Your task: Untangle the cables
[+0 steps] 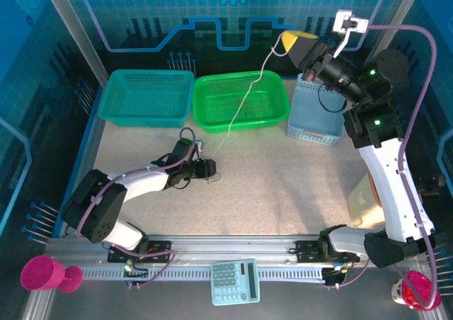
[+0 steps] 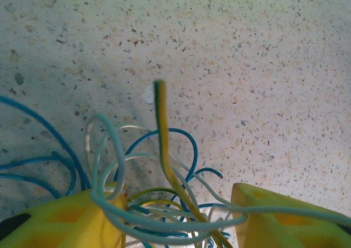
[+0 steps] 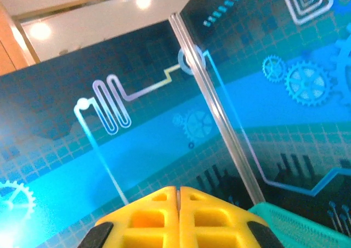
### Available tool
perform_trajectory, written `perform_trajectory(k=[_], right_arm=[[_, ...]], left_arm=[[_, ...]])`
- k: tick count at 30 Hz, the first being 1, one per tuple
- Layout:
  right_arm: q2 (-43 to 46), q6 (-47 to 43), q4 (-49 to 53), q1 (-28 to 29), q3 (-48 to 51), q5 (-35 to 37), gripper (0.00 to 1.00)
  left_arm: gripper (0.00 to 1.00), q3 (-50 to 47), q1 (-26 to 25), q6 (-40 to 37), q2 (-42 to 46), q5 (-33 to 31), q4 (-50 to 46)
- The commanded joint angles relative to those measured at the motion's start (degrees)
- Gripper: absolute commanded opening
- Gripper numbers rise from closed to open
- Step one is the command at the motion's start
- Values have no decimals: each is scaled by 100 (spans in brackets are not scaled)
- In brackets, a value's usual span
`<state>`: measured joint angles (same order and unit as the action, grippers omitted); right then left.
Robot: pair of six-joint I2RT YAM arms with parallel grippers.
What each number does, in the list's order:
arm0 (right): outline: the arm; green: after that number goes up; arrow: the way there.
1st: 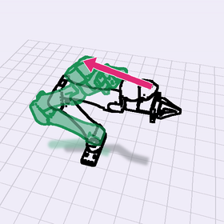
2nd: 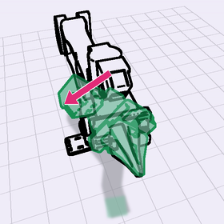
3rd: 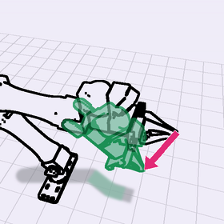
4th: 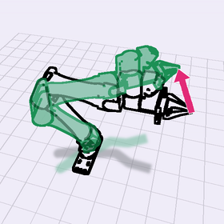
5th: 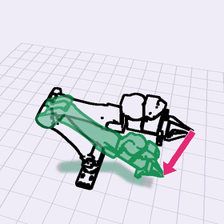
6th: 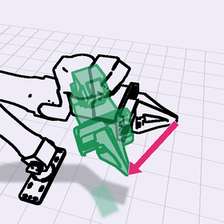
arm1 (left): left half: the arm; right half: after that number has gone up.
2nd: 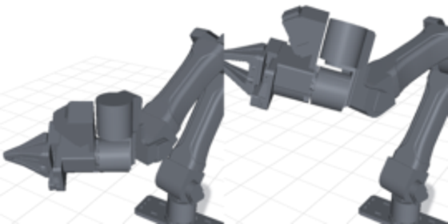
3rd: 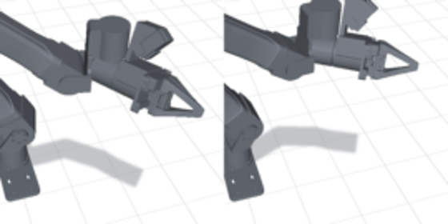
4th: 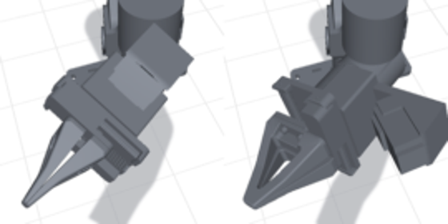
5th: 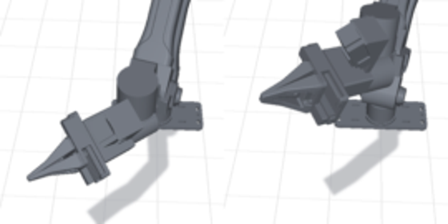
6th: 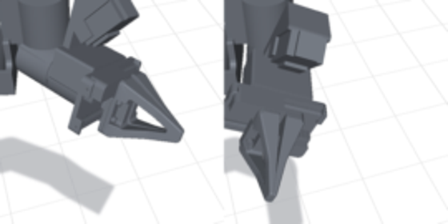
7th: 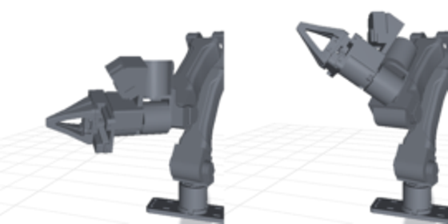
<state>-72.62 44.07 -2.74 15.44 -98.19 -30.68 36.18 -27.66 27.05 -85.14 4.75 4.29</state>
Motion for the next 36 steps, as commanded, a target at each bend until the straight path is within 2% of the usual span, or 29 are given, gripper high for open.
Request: perform_trajectory(k=[1, 10, 23, 32, 36], right_arm=[[-108, 206, -289, -218, -383, 15, 0], [-336, 341, -385, -707, -1145, 564, 0], [-938, -200, 20, -1066, -2567, 1569, 0], [-1379, -391, 268, -1318, -3301, 1846, 0], [-1544, -300, 327, -1393, -3577, 1745, 0]], left_arm=[[54, -103, -59, 73, -81, 32, 9], [54, -129, -62, 71, -128, 54, 20], [55, -164, -60, 82, -96, 44, 28], [56, -107, -64, 73, -17, 78, -53], [61, 14, -62, 88, 105, 203, -179]])
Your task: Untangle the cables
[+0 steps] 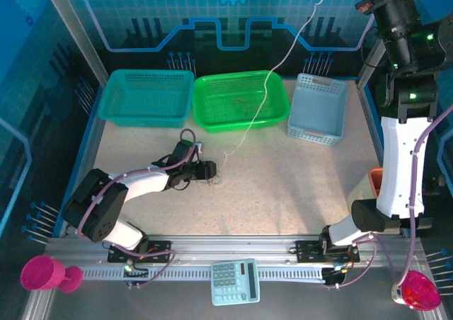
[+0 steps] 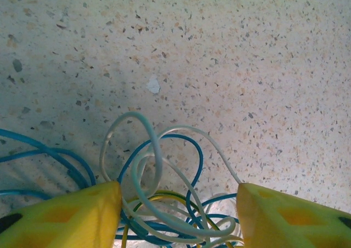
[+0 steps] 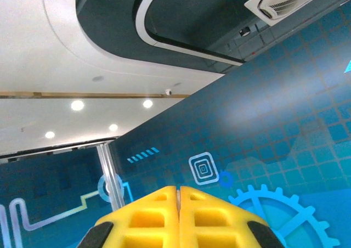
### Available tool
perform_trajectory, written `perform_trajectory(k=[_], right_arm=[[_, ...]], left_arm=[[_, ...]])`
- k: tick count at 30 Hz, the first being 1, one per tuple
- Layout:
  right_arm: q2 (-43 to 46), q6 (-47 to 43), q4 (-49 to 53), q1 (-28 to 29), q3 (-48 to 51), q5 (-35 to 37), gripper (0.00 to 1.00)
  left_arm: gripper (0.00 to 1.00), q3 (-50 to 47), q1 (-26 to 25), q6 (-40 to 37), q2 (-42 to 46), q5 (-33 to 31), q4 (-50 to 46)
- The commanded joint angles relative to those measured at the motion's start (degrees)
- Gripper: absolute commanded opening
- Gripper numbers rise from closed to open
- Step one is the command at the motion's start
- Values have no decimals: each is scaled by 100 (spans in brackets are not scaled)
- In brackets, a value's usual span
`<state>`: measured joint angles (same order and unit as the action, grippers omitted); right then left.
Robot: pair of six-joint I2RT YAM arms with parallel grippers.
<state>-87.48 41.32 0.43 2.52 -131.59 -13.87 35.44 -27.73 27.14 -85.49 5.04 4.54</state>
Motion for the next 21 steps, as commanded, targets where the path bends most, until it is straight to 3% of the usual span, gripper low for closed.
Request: perform_trajectory(k=[1, 11, 21], right_arm=[[-75, 5, 2, -100, -251, 31, 0], [207, 663, -549, -93, 488, -780, 0], [639, 706, -816, 100, 1083, -1065, 0]], left_arm=[[63, 118, -50, 102, 187, 197, -236], [76, 391, -53, 123, 857, 303, -571], [81, 800, -60, -76, 1491, 627, -653]])
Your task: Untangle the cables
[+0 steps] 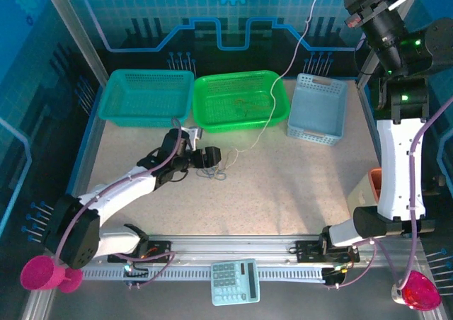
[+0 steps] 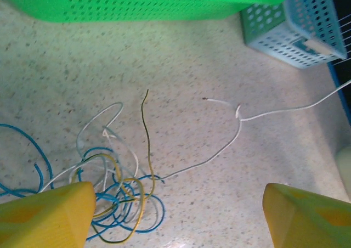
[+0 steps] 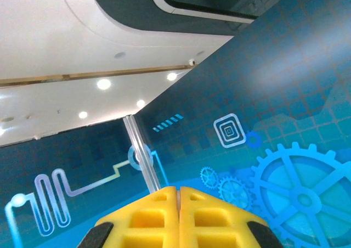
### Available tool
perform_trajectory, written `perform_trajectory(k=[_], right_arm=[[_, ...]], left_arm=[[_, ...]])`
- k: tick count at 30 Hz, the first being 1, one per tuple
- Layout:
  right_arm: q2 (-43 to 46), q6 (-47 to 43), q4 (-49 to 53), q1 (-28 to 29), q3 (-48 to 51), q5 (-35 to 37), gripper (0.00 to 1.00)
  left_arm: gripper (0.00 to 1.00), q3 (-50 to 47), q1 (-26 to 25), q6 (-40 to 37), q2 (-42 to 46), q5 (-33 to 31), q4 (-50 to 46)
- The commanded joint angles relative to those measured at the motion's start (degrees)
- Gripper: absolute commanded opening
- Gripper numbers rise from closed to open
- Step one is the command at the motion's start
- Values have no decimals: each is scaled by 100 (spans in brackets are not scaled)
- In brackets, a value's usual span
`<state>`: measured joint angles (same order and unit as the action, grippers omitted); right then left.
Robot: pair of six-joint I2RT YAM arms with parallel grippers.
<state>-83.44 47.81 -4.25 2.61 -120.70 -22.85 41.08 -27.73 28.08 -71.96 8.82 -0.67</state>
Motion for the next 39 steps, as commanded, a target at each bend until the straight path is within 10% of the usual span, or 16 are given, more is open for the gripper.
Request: perform_trajectory(k=[1, 23, 39], right_arm=[[248, 54, -355, 107, -6, -189, 0], [380, 41, -468, 287, 237, -229, 0], [397, -397, -7, 117, -22, 13, 0]], left_arm=[[82, 293, -66, -171, 123, 279, -130], [70, 913, -1051, -718, -1958, -755, 324], [9, 1231, -1081, -540, -2802, -944, 584]])
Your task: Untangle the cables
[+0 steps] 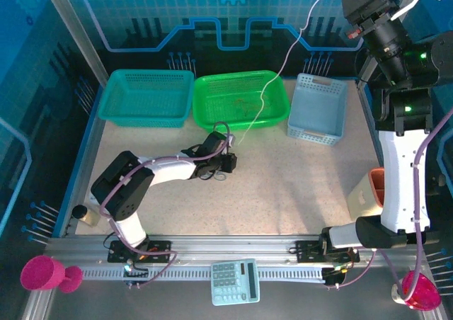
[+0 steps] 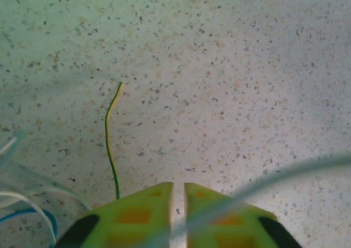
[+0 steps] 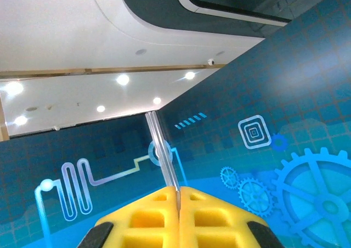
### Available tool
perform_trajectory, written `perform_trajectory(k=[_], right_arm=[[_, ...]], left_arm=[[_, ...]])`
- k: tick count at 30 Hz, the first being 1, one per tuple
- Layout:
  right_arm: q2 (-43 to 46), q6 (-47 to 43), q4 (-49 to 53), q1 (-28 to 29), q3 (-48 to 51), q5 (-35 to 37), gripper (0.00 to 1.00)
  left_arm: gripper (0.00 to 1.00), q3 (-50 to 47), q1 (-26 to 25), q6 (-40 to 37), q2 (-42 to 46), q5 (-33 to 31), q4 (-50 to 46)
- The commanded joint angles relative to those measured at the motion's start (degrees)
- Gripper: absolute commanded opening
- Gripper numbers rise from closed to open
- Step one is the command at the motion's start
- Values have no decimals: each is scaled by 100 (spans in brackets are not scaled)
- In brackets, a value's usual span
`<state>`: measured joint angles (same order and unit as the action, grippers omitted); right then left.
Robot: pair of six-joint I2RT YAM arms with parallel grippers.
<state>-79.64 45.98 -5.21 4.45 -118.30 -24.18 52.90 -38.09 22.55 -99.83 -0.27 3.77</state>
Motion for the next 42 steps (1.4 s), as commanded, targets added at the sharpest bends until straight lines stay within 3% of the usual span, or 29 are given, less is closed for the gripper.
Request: perform_trajectory(k=[1, 5, 18, 20, 25, 33, 39, 42], right_arm=[[-37, -270, 160, -114, -346, 193, 0], [-285, -435, 443, -376, -818, 331, 0], [-1229, -175, 1022, -1159, -2566, 501, 0], [-1245, -183, 1051, -1165, -2537, 496, 0], [-1175, -236, 1018, -1169, -2172, 537, 0], [-1150, -224, 893, -1100, -1720, 540, 0], [-1237, -462, 960, -677, -1606, 605, 0], [-1329, -655, 1035, -429, -1599, 682, 0]], left_arm=[[6, 1, -49, 28, 3, -46, 150], [2, -162, -41, 74, 109, -43, 174], [1, -514, -45, 298, 315, 22, 368], [7, -502, -48, 318, 356, 53, 362], [39, -381, -46, 401, 592, 353, 335], [75, -94, -42, 665, 963, 796, 334], [97, 45, -53, 847, 1243, 947, 333], [99, 62, -50, 916, 1414, 942, 326]])
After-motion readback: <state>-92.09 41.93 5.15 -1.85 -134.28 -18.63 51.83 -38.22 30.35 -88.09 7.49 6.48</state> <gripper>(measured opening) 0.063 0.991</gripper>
